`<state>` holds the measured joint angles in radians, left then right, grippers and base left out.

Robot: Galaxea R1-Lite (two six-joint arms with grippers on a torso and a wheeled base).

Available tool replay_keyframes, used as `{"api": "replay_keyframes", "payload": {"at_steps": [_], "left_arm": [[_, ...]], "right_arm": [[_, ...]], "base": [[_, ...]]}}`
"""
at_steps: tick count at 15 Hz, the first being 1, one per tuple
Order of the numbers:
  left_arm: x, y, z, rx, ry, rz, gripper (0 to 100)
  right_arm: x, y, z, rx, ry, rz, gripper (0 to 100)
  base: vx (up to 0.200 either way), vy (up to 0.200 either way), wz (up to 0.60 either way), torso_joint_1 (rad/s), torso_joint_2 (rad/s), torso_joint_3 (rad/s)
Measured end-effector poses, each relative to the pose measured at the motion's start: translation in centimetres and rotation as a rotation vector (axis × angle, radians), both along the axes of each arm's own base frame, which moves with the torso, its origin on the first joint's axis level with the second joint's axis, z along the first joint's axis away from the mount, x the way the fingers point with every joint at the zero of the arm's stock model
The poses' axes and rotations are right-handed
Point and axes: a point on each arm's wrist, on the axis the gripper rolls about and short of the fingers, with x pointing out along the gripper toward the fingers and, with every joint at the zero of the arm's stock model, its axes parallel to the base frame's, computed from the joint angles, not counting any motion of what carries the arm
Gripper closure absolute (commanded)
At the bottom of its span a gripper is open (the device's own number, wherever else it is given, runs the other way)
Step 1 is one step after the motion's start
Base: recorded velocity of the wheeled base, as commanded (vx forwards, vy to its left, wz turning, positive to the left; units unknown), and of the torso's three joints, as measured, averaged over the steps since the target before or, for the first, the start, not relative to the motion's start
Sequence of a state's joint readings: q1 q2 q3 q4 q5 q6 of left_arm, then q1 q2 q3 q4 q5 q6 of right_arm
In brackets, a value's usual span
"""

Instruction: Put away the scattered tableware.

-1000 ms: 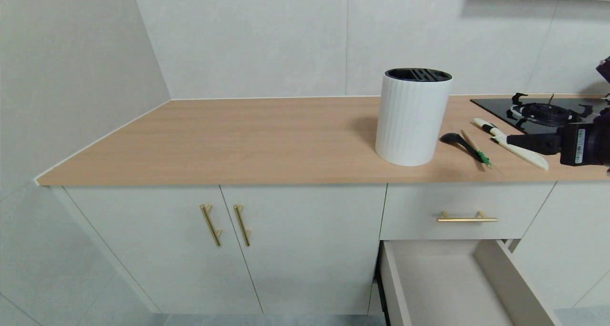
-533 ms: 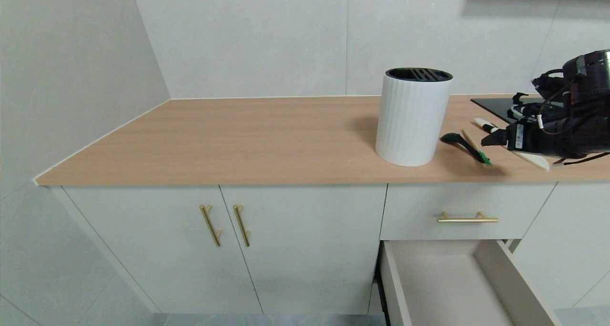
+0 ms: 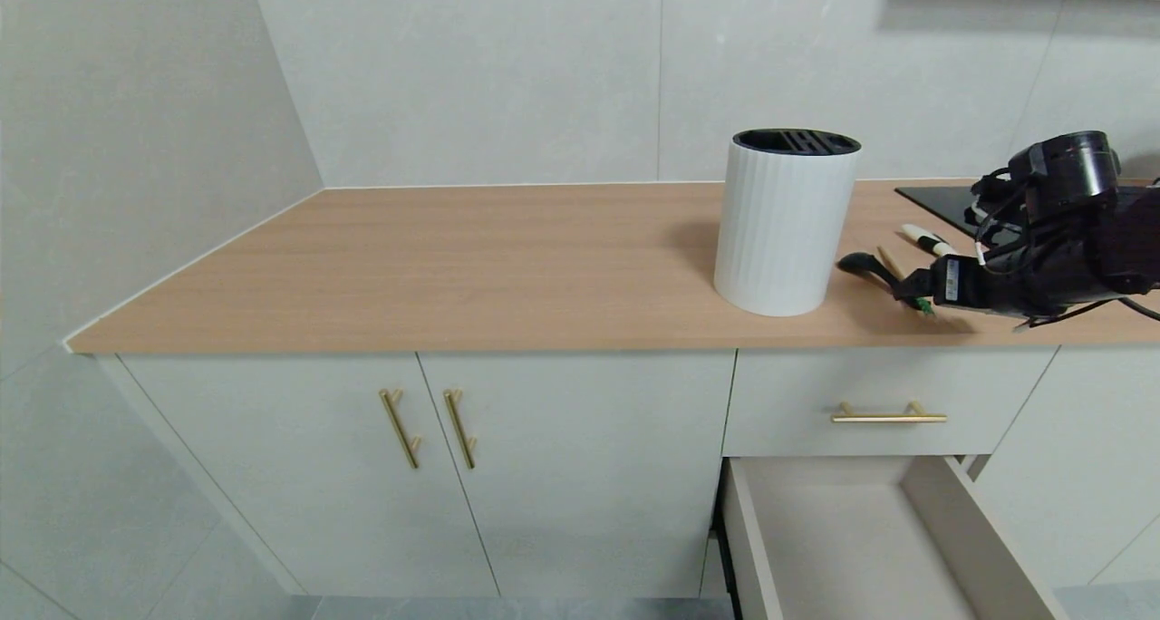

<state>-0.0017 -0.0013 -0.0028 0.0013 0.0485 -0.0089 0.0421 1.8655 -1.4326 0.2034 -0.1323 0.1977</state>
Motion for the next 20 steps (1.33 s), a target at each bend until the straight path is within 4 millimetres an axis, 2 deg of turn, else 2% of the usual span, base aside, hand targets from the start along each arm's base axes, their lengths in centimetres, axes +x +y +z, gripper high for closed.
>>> {"api": "replay_keyframes", "payload": {"at_steps": [6, 7, 16, 20], "left_arm": [[0.0, 0.0, 0.0, 0.0, 0.0, 0.0, 0], [0.0, 0.0, 0.0, 0.0, 0.0, 0.0, 0], [0.0, 0.0, 0.0, 0.0, 0.0, 0.0, 0], [0.0, 0.0, 0.0, 0.0, 0.0, 0.0, 0]], "right_arm": [[1.0, 0.1, -0.9, 0.022, 0.015, -0.015, 0], [1.1, 0.1, -1.0, 0.021, 0.018, -0.015, 100], [1.7, 0.1, -1.6, 0.022, 0.02, -0.016, 100], [0.7, 0.1, -0.2, 0.027, -0.016, -0.018, 100]], "base": [[0.0, 0.0, 0.0, 0.0, 0.0, 0.0], [0.0, 0.0, 0.0, 0.0, 0.0, 0.0], [0.0, 0.0, 0.0, 0.0, 0.0, 0.0], [0.0, 0.0, 0.0, 0.0, 0.0, 0.0]]}}
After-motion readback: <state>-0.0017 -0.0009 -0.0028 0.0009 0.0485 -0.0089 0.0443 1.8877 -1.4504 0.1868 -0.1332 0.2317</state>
